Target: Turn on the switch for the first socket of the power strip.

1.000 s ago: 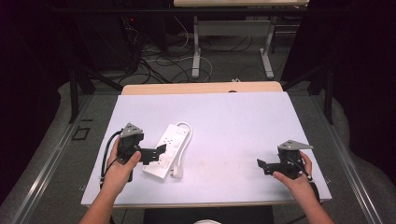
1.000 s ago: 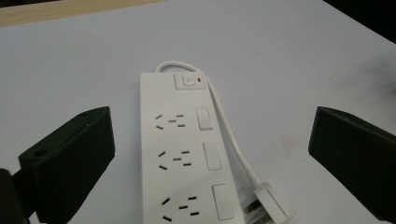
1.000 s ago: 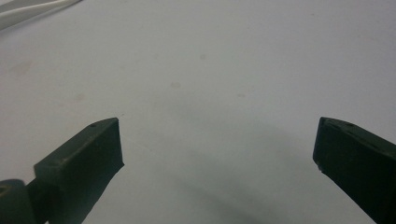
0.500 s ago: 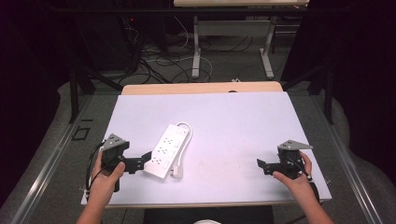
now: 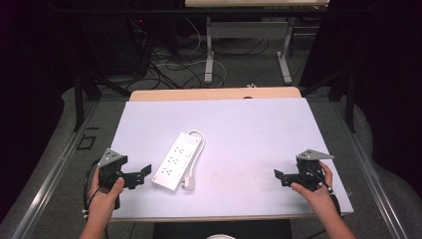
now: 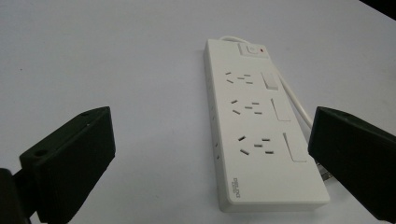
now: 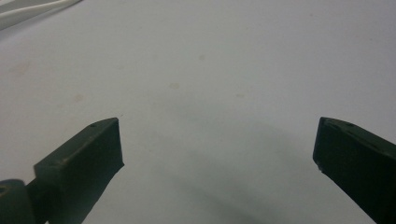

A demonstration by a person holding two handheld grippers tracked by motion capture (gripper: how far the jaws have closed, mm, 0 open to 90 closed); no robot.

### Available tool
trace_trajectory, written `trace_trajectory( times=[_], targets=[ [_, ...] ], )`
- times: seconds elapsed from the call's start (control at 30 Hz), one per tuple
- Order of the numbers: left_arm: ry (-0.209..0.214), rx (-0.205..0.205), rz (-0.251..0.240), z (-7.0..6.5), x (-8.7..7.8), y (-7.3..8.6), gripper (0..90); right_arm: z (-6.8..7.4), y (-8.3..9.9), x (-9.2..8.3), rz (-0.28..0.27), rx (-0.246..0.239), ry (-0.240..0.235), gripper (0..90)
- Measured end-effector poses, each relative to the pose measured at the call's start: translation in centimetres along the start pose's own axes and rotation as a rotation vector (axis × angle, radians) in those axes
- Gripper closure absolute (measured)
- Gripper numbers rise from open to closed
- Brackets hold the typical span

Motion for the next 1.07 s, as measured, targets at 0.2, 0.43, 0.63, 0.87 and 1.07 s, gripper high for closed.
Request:
trace_trajectory(
  times=[0.2,0.43,0.63,0.87,1.07],
  targets=[
    [-0.02,-0.048,-0.016,0.9,0.0,0.9,0.6,0.0,0.0,0.1,-0.004,0.005,0.006,0.9],
    [-0.052,-0.066,-0.006,1.9,0.2,1.9,0.6,-0.1,0.0,0.1,-0.003,0.001,0.009,0.9],
    [-0.071,-0.066,0.012,2.2,0.3,2.5,0.7,-0.2,0.1,0.1,0.001,0.005,0.003,0.9],
    [-0.073,-0.071,0.028,2.4,0.7,2.9,0.6,-0.3,0.1,0.1,0.001,0.002,0.006,0.9],
    [-0.075,-0.073,0.032,2.5,0.7,3.0,0.6,-0.3,0.1,0.2,0.003,-0.002,0.006,0.9]
  ],
)
Point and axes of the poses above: each handheld gripper's, and its own axes: x roughly forward along the jaws, y roughly out of its underside, z roughly to its left, the point moved 5 cm from there along x, roughly forward along the jaws, and after that the axes turned 10 degrees about x, right-handed, at the moved point
